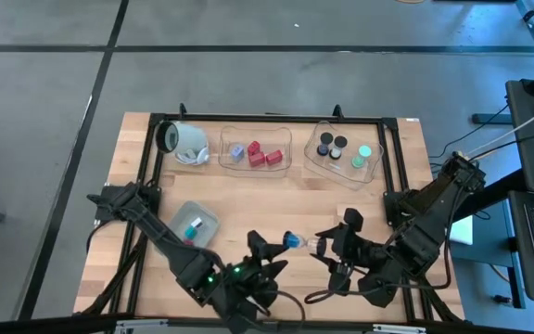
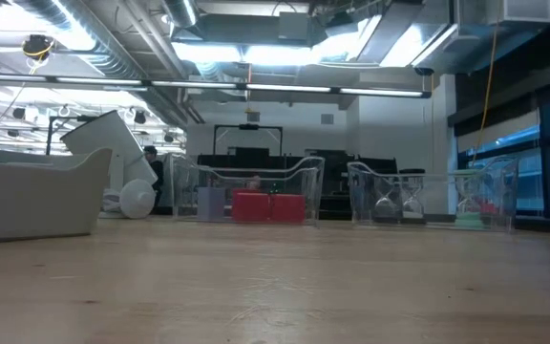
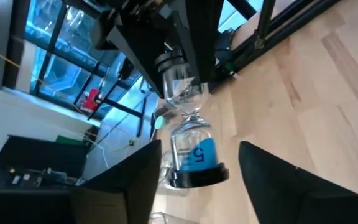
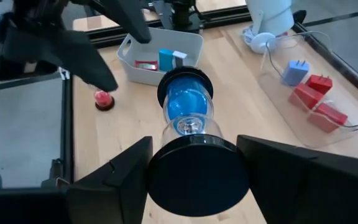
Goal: Pick & Place Office items
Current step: Put the blue hourglass into the right transparent bin
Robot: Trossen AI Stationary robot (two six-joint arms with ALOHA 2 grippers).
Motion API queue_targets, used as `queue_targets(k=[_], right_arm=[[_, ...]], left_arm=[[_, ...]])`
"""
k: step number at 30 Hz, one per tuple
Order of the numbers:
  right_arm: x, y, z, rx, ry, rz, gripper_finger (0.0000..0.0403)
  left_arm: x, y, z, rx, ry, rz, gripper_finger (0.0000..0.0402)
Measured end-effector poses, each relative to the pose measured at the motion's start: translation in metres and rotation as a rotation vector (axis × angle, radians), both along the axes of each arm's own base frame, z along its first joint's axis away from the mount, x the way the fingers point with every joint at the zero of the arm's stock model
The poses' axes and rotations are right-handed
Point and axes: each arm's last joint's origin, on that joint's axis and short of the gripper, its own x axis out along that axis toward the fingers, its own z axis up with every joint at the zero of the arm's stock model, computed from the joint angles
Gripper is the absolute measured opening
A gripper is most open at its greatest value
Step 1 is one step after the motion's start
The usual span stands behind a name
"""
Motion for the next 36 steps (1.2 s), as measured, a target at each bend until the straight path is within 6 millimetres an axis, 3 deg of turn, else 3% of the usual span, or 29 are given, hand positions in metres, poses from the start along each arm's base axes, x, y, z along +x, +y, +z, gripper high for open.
queue_targets(k=[10,17,27,36], right_arm=[[0.001,0.000,0.010,0.044,-0.039,-0.001,0.0217],[0.000,0.000,0.020,0.043,-0.061,0.009,0.0217],[0.001,0.000,0.020,0.024,-0.063,0.015,0.0217],[0.001,0.000,0.021,0.011,-0.065,0.019,0.0217]], left_arm=[[0.016,0.022,-0.001,-0.199,-0.084,0.102,0.0289],[0.023,0.036,-0.001,-0.236,-0.120,0.168,0.0303],[0.035,0.055,-0.003,-0.344,-0.123,0.195,0.0275],[0.036,0.057,-0.004,-0.354,-0.115,0.192,0.0192]])
